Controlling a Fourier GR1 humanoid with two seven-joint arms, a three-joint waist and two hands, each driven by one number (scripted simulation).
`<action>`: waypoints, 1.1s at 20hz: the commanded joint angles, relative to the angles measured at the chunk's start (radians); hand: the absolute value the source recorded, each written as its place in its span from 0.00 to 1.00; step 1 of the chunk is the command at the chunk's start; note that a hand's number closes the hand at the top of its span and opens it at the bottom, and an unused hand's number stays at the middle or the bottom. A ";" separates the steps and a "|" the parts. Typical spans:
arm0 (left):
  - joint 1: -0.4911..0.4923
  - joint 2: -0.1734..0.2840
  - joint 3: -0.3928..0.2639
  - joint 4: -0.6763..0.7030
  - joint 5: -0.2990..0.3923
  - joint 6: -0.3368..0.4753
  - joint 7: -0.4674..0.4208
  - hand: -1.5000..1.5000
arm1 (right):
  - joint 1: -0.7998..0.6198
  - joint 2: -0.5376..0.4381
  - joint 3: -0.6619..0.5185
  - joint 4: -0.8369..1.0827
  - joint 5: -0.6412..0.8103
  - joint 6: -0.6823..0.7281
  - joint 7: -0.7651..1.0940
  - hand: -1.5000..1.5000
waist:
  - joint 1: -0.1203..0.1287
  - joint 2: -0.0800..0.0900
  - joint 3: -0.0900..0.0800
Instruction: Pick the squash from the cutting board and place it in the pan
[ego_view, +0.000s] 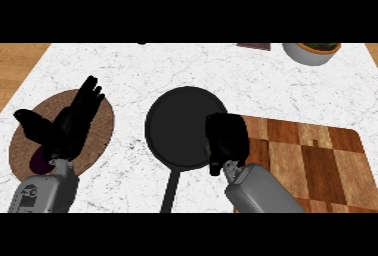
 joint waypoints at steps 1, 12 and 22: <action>-0.024 -0.007 -0.025 0.014 -0.006 -0.013 0.007 0.50 | -0.146 0.024 0.106 -0.017 0.063 -0.052 0.224 1.00 | 0.031 -0.005 -0.002; -0.072 -0.015 -0.037 0.044 -0.025 0.000 0.021 0.50 | -0.493 0.025 0.178 0.039 0.049 -0.053 0.567 1.00 | 0.058 0.003 -0.003; -0.044 -0.029 -0.032 0.068 -0.034 0.014 -0.017 0.50 | -0.653 0.024 0.120 0.135 0.004 -0.145 0.711 1.00 | 0.017 0.006 -0.001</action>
